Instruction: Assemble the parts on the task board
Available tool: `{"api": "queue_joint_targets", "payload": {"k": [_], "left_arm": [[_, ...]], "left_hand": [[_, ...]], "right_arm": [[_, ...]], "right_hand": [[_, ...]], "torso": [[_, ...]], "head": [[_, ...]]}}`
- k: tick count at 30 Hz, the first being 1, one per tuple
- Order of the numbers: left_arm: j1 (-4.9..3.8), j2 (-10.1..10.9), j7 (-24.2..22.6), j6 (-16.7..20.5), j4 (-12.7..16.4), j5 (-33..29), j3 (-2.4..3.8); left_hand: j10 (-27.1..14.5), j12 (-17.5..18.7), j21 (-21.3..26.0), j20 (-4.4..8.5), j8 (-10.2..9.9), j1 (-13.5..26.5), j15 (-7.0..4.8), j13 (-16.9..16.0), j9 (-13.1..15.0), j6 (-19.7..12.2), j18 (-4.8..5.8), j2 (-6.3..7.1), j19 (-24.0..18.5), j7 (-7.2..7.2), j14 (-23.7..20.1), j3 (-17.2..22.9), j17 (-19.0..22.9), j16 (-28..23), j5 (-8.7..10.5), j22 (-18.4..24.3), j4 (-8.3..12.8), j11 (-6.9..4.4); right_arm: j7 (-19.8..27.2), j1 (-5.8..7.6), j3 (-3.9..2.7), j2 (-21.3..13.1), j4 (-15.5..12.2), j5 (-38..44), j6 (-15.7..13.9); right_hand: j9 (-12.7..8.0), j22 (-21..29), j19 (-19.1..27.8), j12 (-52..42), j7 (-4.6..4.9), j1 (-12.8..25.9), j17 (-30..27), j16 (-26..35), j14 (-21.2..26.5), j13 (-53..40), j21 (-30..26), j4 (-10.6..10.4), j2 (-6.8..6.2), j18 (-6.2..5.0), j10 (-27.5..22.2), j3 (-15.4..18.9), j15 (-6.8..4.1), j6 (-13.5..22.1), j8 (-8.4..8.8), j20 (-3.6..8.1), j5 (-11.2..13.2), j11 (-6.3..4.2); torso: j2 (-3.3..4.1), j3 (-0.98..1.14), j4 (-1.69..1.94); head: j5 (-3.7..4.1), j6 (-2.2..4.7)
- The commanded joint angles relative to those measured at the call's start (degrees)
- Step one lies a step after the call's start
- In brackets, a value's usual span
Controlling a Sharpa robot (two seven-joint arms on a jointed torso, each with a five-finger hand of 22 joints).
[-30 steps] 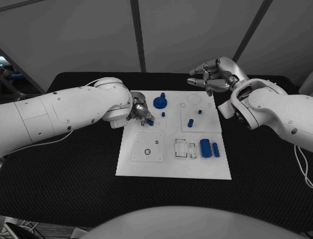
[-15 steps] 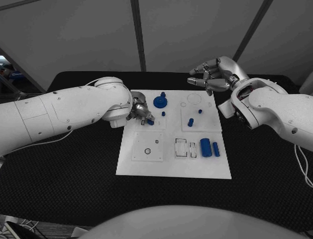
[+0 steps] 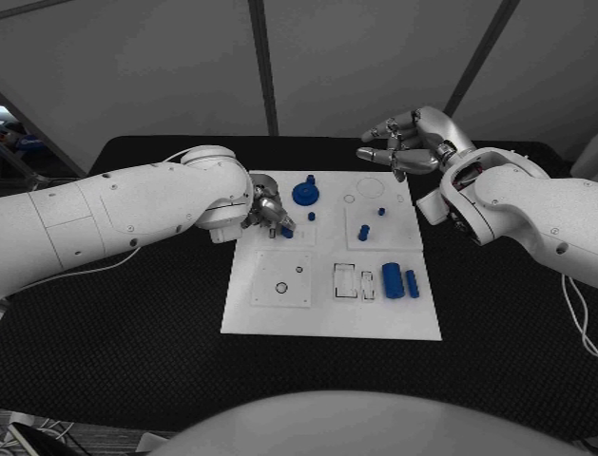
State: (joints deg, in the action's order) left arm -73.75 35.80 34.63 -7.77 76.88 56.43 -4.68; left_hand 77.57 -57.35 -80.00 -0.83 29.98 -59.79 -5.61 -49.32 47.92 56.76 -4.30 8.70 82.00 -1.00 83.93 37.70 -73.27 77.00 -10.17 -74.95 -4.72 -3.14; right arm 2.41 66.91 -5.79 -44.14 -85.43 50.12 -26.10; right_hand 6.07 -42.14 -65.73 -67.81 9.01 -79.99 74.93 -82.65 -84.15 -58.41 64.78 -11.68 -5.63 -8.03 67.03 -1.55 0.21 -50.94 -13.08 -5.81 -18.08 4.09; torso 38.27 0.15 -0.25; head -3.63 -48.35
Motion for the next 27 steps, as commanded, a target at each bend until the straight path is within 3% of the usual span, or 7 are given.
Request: {"api": "queue_joint_targets", "payload": {"k": [1, 2, 5, 27], "left_arm": [[0.01, -0.17, 0.63, -1.95, -0.24, 0.37, -0.04], [0.01, -0.23, 0.64, -1.99, -0.34, 0.37, -0.04], [0.00, -0.43, 0.65, -2.09, -0.61, 0.37, -0.04], [0.00, -1.27, 0.81, -3.17, -2.06, 0.39, -0.04]], "left_hand": [[0.47, 0.08, -0.32, 0.31, 0.46, 1.17, -0.45, 0.22, 0.04, 0.95, 0.87, -0.08, 0.34, 0.39, 2.25, 3.68, -0.10, -0.12, 1.79, -0.89, 5.88, -0.12], [0.43, 0.02, -0.28, 0.38, 0.25, 0.92, -0.61, 0.26, -0.13, 1.00, 0.87, -0.51, 0.35, 0.61, 2.25, 2.21, -0.10, -0.13, 2.99, -0.91, 5.86, -0.16], [0.38, -0.05, -0.24, 0.48, 0.12, 1.09, -0.61, 0.31, -0.29, 1.30, 0.87, -0.78, 0.37, 0.53, 2.25, 0.49, -0.11, -0.14, 3.30, -0.95, 5.50, -0.22], [0.65, -0.91, -0.70, 0.70, 0.15, 2.25, -0.78, 0.03, -0.56, 2.71, 1.07, -2.36, 0.95, 0.81, 2.28, -6.15, -0.20, -0.12, 3.35, -2.00, 2.95, -0.43]], "right_arm": [[0.20, 0.09, -0.05, -0.04, -0.11, 0.15, 0.31], [0.20, 0.09, -0.05, -0.04, -0.11, 0.15, 0.31], [0.20, 0.09, -0.05, -0.03, -0.12, 0.15, 0.31], [0.17, 0.09, -0.05, -0.07, -0.14, 0.15, 0.43]], "right_hand": [[-0.07, 0.05, 0.35, 0.28, -0.02, 0.08, 1.84, 0.35, -2.30, 0.05, -0.27, 0.05, 0.71, -0.70, -0.21, 0.27, -0.42, 0.09, -0.39, -0.16, -0.23, 0.02], [-0.07, 0.05, 0.35, 0.28, -0.02, 0.08, 1.84, 0.35, -2.30, 0.05, -0.27, 0.05, 0.71, -0.70, -0.21, 0.27, -0.42, 0.09, -0.39, -0.16, -0.23, 0.02], [-0.07, 0.05, 0.35, 0.28, -0.02, 0.08, 1.84, 0.35, -2.30, 0.05, -0.27, 0.05, 0.71, -0.70, -0.21, 0.27, -0.42, 0.09, -0.39, -0.16, -0.23, 0.02], [-0.09, 0.50, 0.54, 0.34, -0.02, 0.19, 1.61, 0.51, -2.24, 0.14, -0.55, -0.02, 0.73, -0.77, -0.29, 0.34, -0.41, 0.11, -0.43, -0.16, -0.23, 0.02]], "torso": [[-0.01, 0.00, 0.02], [0.00, 0.01, 0.01], [0.02, 0.01, 0.01], [0.01, 0.00, 0.03]], "head": [[0.04, -0.04], [0.11, -0.05], [0.16, -0.08], [0.38, -0.29]]}}
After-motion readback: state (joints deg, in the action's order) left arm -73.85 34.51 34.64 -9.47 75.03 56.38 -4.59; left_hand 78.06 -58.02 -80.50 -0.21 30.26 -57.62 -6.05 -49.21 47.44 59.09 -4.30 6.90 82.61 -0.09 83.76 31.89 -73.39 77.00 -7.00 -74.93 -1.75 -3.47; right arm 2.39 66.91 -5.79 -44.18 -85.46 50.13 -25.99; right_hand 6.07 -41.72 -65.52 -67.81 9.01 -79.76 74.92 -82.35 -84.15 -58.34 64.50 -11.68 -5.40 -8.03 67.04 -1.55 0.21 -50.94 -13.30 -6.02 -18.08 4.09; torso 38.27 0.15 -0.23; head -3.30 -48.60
